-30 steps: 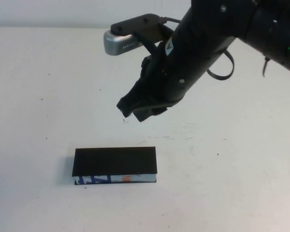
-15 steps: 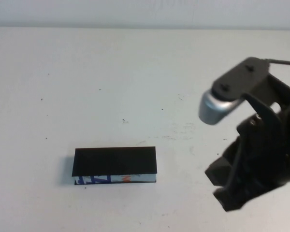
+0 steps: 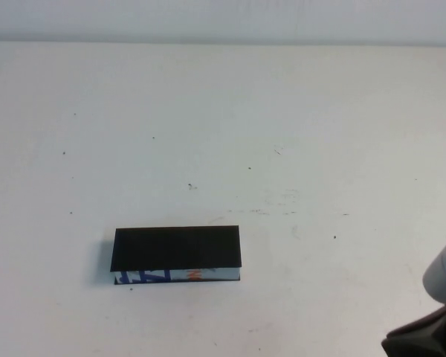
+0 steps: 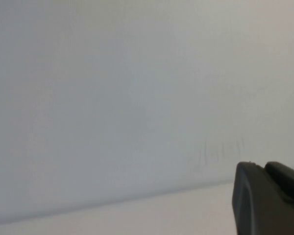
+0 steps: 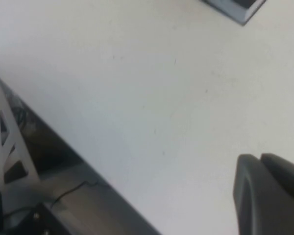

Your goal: Return glasses to glasses case

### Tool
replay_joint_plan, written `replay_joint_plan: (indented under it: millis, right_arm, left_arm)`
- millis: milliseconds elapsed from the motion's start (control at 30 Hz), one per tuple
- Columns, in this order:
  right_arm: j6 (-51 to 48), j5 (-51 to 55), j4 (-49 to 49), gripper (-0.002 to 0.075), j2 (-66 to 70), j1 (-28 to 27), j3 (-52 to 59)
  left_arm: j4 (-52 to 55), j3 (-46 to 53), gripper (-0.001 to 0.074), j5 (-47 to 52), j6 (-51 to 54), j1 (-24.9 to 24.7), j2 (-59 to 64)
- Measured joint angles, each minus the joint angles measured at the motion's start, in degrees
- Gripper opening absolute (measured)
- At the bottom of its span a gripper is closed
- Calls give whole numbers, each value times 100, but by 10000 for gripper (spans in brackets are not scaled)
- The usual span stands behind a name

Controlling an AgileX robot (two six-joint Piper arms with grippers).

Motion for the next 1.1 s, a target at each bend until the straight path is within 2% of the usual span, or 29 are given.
replay_joint_plan:
  millis: [67, 133, 267, 433, 500, 667, 833, 967, 1100]
  right_arm:
    - [0, 299, 78, -13, -21, 0, 29]
    - [11, 467, 92, -13, -21, 0, 42]
    - [11, 321, -26, -13, -21, 0, 42]
    - [274, -683, -645, -13, -176, -158, 447]
    - [328, -1291, -761, -13, -405, -589, 875]
    - [396, -3568, -849, -13, -1501, -2137, 2700]
    - [417, -5275, -849, -13, -2891, -3176, 4423]
    - [439, -5642, -681, -13, -3741, -3862, 5085]
    - [439, -5553, -574, -13, -4313, -4269, 5178]
  left_arm:
    - [1113, 0, 1, 529, -1156, 0, 0]
    - [1713, 0, 1, 1004, -1781, 0, 0]
    - [2225, 0, 1, 1717, -2153, 0, 0]
    - [2361, 38, 1, 2037, -2265, 0, 0]
    - [2370, 130, 1, 2024, -2302, 0, 0]
    - [2388, 512, 1, 1982, -2347, 0, 0]
    - [2411, 911, 1, 1938, -2347, 193, 0]
    - [2411, 1179, 1, 1758, -2380, 517, 0]
    - [2411, 1348, 1, 1601, -2392, 730, -10]
